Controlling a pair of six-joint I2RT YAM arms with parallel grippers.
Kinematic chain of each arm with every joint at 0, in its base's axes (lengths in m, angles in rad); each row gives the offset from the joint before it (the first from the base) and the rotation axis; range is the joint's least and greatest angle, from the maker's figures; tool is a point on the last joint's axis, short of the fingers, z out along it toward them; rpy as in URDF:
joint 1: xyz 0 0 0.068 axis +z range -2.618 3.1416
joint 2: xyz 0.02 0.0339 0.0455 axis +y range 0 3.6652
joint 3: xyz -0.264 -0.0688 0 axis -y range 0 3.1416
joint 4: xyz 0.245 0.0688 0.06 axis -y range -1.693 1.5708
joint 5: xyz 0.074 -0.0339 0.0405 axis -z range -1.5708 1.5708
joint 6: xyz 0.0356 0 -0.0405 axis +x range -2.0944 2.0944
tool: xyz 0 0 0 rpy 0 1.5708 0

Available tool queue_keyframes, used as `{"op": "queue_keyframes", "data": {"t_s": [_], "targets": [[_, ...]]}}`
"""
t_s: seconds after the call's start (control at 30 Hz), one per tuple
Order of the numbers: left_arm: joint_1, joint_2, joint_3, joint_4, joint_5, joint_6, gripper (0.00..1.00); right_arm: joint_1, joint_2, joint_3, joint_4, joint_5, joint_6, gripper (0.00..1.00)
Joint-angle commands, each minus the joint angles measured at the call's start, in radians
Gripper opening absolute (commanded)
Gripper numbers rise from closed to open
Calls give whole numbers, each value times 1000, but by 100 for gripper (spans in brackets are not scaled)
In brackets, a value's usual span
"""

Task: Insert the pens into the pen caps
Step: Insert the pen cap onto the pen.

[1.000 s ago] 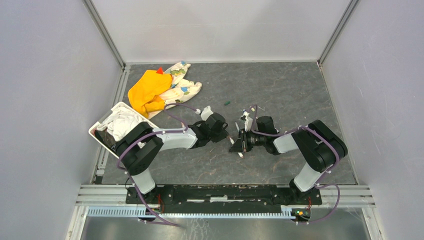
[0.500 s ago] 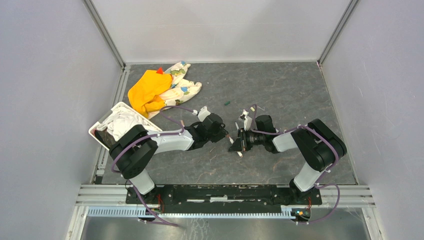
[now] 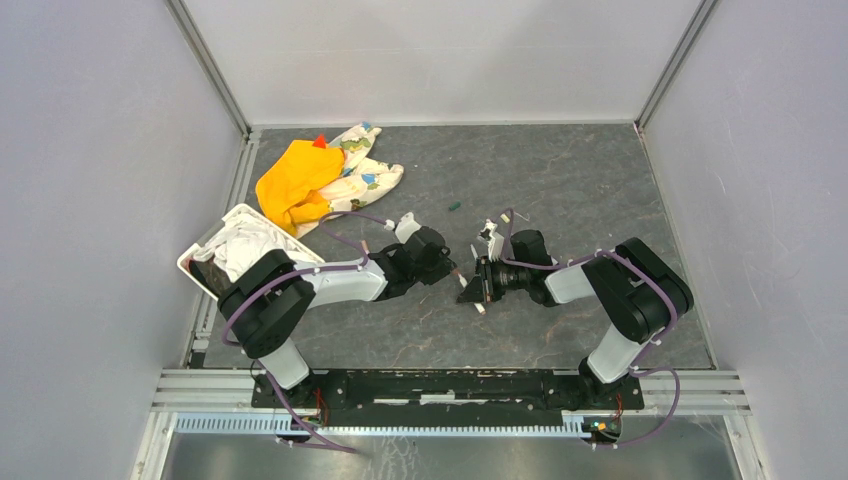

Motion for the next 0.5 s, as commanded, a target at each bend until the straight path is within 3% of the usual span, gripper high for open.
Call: {"op": "queue_keyframes", "data": {"t_s": [0.0,0.47], "targets": [[4,-28,2,26,-42,-40,2,8,0,16,-16,8,5,0],[4,-33,15,16,-44,-32,2,18,2,28,-28,-4,1,0]]}}
